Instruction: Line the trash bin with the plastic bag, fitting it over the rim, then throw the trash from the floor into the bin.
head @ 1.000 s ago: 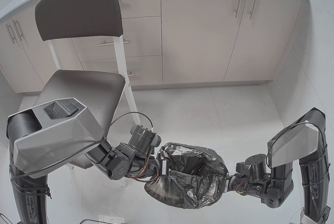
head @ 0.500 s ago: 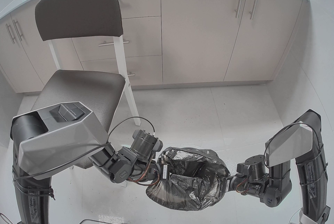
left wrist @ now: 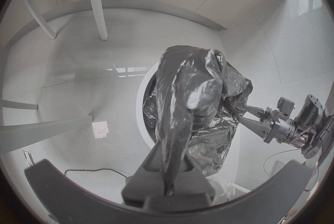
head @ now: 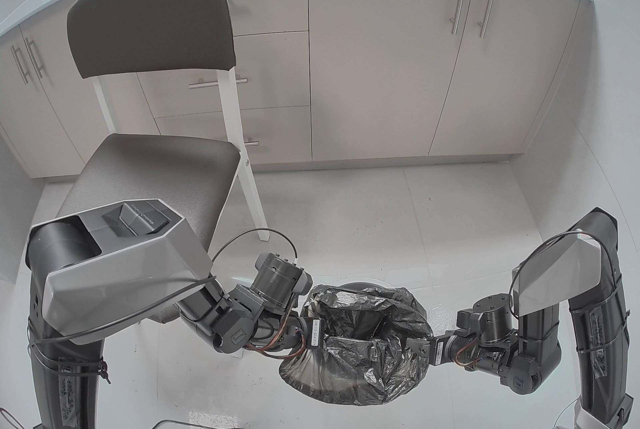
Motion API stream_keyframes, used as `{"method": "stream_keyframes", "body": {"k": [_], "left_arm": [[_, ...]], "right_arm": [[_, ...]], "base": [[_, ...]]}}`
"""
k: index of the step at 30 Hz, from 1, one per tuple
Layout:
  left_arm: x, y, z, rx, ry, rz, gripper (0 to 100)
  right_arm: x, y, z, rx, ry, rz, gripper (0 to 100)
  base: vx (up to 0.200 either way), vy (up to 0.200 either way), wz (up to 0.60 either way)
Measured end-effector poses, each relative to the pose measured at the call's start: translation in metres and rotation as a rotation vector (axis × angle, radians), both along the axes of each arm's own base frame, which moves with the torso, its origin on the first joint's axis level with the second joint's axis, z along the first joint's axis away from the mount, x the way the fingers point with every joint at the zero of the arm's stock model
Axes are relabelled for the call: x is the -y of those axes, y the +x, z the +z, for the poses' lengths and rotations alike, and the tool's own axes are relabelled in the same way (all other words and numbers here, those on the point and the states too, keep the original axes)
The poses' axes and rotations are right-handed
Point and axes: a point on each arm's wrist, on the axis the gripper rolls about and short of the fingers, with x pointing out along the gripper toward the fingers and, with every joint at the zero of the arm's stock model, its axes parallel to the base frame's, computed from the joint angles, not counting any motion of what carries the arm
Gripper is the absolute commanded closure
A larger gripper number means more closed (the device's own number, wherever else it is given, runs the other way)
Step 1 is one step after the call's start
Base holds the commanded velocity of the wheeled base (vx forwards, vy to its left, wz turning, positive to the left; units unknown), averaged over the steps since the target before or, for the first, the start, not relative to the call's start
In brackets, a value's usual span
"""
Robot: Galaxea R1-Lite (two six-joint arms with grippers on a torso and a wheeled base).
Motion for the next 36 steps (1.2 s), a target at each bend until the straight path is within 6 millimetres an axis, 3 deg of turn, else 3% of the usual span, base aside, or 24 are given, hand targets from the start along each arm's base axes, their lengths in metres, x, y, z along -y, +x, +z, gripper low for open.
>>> {"method": "stream_keyframes", "body": {"k": [7,13,26,36], "left_arm": [[0.000,0.000,0.000,0.000,-0.003,0.003,100],[0.001,0.000,0.002,0.009,-0.014,0.005,100],[0.001,0.001,0.001,0.015,-0.014,0.003,100],[0.001,0.002,0.002,0.021,-0.016,0.001,100]], "right_arm": [[-0.006,0.001,0.017,0.068,0.000,0.038,0],[-0.019,0.019,0.035,0.177,0.015,0.070,0],[-0.054,0.058,0.045,0.164,-0.037,0.131,0],[-0.061,0.095,0.045,0.190,-0.062,0.088,0]], "base": [[0.000,0.000,0.00],[0.000,0.000,0.00],[0.000,0.000,0.00],[0.000,0.000,0.00]]}}
